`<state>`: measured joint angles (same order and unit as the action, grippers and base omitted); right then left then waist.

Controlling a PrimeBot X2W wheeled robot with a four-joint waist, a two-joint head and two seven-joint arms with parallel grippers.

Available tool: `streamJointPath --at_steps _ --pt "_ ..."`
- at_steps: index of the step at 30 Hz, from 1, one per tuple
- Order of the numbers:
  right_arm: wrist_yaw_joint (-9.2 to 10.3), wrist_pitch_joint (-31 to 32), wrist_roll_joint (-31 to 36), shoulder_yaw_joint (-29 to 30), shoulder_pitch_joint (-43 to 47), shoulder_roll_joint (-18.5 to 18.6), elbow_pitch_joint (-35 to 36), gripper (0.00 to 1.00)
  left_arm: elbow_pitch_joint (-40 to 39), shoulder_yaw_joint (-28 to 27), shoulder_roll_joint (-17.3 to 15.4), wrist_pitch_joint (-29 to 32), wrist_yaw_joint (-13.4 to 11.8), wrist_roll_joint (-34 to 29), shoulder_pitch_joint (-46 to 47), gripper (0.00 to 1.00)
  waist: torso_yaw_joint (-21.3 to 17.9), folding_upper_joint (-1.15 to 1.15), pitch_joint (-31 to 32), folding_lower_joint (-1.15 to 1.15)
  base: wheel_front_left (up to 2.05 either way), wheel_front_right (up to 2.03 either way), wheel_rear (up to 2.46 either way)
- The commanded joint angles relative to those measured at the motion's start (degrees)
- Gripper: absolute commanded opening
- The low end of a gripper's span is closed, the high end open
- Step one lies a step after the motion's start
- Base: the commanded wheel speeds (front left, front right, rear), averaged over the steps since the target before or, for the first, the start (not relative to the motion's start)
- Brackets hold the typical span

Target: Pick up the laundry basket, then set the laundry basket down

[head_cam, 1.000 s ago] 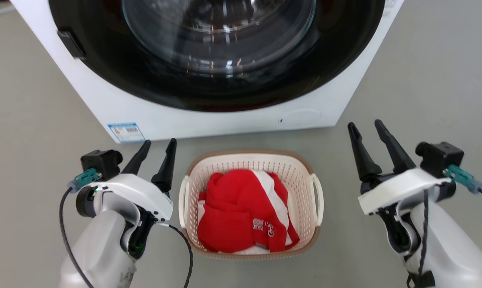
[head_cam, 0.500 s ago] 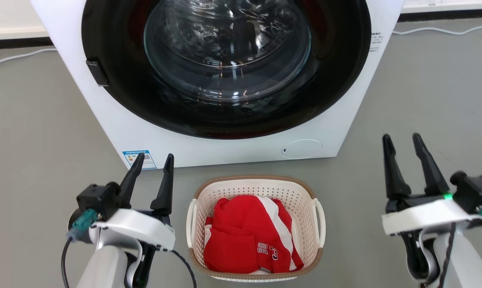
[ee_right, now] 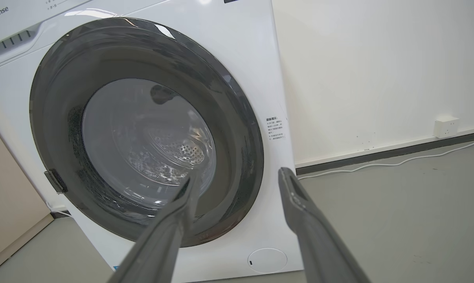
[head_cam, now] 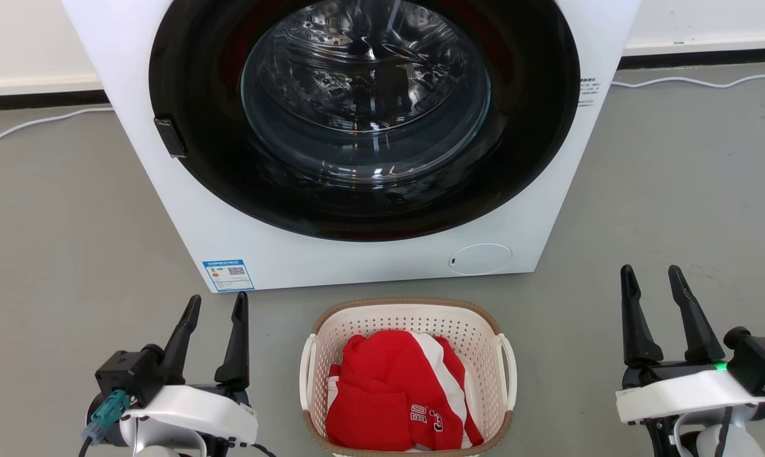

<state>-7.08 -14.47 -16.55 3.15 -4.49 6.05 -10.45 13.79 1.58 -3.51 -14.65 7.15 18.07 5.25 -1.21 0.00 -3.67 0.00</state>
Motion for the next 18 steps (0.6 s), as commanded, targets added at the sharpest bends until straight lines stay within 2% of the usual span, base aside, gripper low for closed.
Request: streamJointPath --at_steps 1,9,18 --pt "-0.41 -0.5 0.6 -1.5 -0.4 0.1 1.8 1.00 -1.5 -2.2 0.0 -0.3 0.3 0.3 0.8 1.00 -0.2 0.00 0.2 0.00 0.00 0.00 0.00" --pt "-0.41 -0.5 0.5 -1.7 -1.1 0.4 1.6 1.00 -0.9 -2.2 0.3 -0.3 0.3 2.4 0.8 1.00 -0.3 0.00 0.0 0.00 0.00 0.00 0.00" --pt "-0.41 -0.5 2.3 -1.2 -1.8 0.5 -0.8 1.00 -1.0 -2.1 0.5 -0.3 0.3 2.0 1.1 1.00 0.0 0.00 -0.6 0.00 0.00 0.00 0.00"
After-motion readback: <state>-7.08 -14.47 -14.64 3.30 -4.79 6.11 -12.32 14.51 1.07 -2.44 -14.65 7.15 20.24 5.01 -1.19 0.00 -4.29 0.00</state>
